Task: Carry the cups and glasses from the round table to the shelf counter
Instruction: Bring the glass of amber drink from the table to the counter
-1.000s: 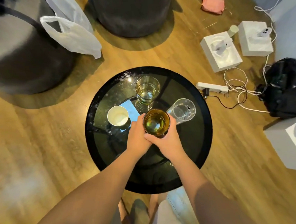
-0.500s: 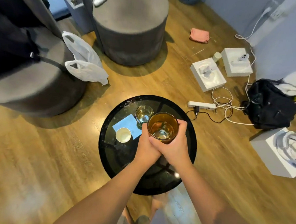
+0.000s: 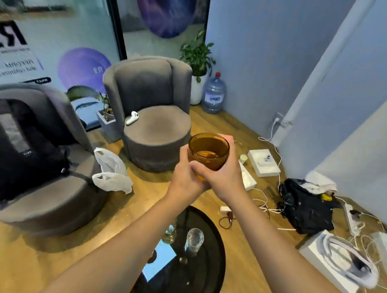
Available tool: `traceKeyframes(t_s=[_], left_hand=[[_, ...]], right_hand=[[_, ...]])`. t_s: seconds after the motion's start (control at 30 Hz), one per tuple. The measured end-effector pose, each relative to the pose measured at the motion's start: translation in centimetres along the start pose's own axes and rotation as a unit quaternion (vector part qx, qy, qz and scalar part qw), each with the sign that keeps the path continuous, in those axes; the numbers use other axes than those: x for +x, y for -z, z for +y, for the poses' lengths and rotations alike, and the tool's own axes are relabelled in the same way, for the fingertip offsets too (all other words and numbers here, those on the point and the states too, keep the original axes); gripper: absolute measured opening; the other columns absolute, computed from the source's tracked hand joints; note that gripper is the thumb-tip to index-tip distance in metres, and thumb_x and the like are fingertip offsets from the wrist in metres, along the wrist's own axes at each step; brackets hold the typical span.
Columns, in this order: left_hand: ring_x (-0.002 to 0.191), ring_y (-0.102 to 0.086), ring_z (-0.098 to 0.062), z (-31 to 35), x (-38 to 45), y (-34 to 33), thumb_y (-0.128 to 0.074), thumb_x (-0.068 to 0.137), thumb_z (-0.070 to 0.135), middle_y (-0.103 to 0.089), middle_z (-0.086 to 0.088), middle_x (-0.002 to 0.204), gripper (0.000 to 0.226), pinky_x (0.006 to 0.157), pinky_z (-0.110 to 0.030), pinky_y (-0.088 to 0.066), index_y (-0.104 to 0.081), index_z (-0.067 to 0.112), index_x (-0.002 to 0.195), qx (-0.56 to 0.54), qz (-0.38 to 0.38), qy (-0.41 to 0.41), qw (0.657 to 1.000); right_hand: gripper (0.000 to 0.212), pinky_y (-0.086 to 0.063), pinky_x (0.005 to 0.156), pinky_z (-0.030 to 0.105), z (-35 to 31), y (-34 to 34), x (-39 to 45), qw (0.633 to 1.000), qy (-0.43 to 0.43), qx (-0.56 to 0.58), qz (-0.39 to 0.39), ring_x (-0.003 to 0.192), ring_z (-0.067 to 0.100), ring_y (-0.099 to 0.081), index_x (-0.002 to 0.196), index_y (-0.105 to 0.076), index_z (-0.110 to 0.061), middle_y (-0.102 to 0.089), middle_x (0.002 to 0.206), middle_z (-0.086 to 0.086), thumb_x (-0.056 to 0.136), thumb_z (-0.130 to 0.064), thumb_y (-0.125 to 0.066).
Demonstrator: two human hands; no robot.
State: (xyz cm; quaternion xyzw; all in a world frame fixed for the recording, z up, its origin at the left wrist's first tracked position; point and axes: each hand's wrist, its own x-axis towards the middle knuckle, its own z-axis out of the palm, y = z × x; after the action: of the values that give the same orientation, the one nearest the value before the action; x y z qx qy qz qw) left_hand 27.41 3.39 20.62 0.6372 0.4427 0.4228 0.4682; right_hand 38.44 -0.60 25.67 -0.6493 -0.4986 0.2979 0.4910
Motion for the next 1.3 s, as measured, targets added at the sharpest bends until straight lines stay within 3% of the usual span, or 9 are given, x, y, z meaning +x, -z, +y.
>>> traceKeyframes(t_s=[0.17, 0.23, 0.33, 0.5, 0.77, 0.93, 1.07, 1.2, 1.3], left_hand=[[0.122, -0.063, -0.007, 9.0, 1.2, 0.5, -0.100, 0.058, 0.048, -0.059, 0.025, 0.128, 0.104, 0.100, -0.035, -0.060, -0.034, 0.053, 0.138, 0.040, -0.037, -0.098, 0.994], [0.121, -0.062, -0.005, 11.4, 1.2, 0.5, -0.097, 0.059, 0.053, -0.059, 0.023, 0.128, 0.100, 0.096, -0.023, -0.058, -0.035, 0.050, 0.137, 0.041, -0.037, -0.115, 0.992], [0.119, -0.060, 0.003, 14.8, 0.2, 0.3, -0.095, 0.062, 0.052, -0.060, 0.022, 0.126, 0.098, 0.084, -0.004, -0.050, -0.036, 0.042, 0.139, 0.040, -0.037, -0.165, 0.985], [0.122, -0.062, -0.009, 18.2, -2.5, -0.3, -0.096, 0.071, 0.044, -0.060, 0.013, 0.133, 0.097, 0.091, -0.013, -0.055, -0.035, 0.035, 0.145, 0.030, -0.069, -0.202, 0.976], [0.112, -0.054, 0.014, 19.2, -9.5, -1.8, -0.096, 0.071, 0.037, -0.050, 0.042, 0.118, 0.095, 0.079, -0.001, -0.048, -0.026, 0.059, 0.132, 0.003, -0.132, -0.221, 0.966], [0.112, -0.057, 0.007, 20.0, -15.2, -4.7, -0.094, 0.066, 0.048, -0.050, 0.038, 0.120, 0.096, 0.089, -0.012, -0.051, -0.027, 0.057, 0.134, -0.002, -0.200, -0.239, 0.950], [0.124, -0.059, -0.015, 21.8, -20.2, -8.8, -0.090, 0.063, 0.057, -0.054, 0.016, 0.133, 0.102, 0.099, -0.039, -0.060, -0.029, 0.043, 0.143, -0.014, -0.271, -0.261, 0.927], [0.101, -0.058, 0.013, 24.5, -26.1, -12.2, -0.080, 0.056, 0.074, -0.048, 0.044, 0.110, 0.093, 0.075, -0.007, -0.054, -0.023, 0.060, 0.129, -0.044, -0.317, -0.275, 0.907], [0.100, -0.055, 0.026, 26.0, -30.7, -14.7, -0.080, 0.058, 0.072, -0.052, 0.044, 0.108, 0.091, 0.070, 0.001, -0.047, -0.023, 0.059, 0.127, -0.070, -0.360, -0.293, 0.883]], right_hand=[[0.091, -0.049, 0.067, 0.009, -7.1, 5.2, 0.1, 0.998, 0.041, 0.036, 0.017, 0.107, 0.005, -0.056, 0.134, -0.036, -0.043, -0.053, 0.125, -0.019, 0.059, -0.060, -0.086], [0.094, -0.051, 0.073, 0.015, -9.1, 6.4, -0.2, 0.997, 0.061, 0.041, 0.028, 0.110, 0.008, -0.058, 0.132, -0.039, -0.043, -0.056, 0.124, -0.017, 0.052, -0.068, -0.082], [0.086, -0.053, 0.070, 0.013, -11.5, 8.3, -1.5, 0.994, 0.079, 0.043, 0.056, 0.104, 0.003, -0.058, 0.117, -0.038, -0.061, -0.053, 0.111, -0.034, 0.044, -0.080, -0.078], [0.080, -0.047, 0.059, 0.002, -14.3, 10.5, -5.5, 0.987, 0.110, 0.051, 0.103, 0.098, -0.021, -0.054, 0.107, -0.033, -0.079, -0.046, 0.101, -0.055, 0.039, -0.091, -0.073], [0.088, -0.049, 0.062, 0.003, -14.9, 12.4, -15.0, 0.982, 0.100, 0.011, 0.158, 0.106, 0.003, -0.054, 0.135, -0.034, -0.042, -0.049, 0.119, -0.025, 0.063, -0.060, -0.082], [0.084, -0.048, 0.064, 0.002, -13.9, 15.0, -22.4, 0.976, 0.068, -0.011, 0.204, 0.107, 0.002, -0.054, 0.138, -0.033, -0.039, -0.050, 0.123, -0.019, 0.072, -0.055, -0.083], [0.080, -0.047, 0.064, 0.001, -14.0, 18.5, -28.7, 0.958, 0.042, -0.043, 0.280, 0.103, -0.004, -0.054, 0.132, -0.032, -0.044, -0.048, 0.116, -0.030, 0.070, -0.060, -0.081], [0.081, -0.050, 0.066, 0.004, -14.6, 22.3, -35.3, 0.938, 0.017, -0.073, 0.340, 0.105, 0.002, -0.058, 0.132, -0.034, -0.040, -0.052, 0.117, -0.024, 0.069, -0.063, -0.079], [0.087, -0.049, 0.066, 0.003, -14.6, 24.9, -40.5, 0.922, 0.001, -0.095, 0.375, 0.112, 0.007, -0.057, 0.139, -0.036, -0.032, -0.055, 0.125, -0.011, 0.070, -0.061, -0.080]])
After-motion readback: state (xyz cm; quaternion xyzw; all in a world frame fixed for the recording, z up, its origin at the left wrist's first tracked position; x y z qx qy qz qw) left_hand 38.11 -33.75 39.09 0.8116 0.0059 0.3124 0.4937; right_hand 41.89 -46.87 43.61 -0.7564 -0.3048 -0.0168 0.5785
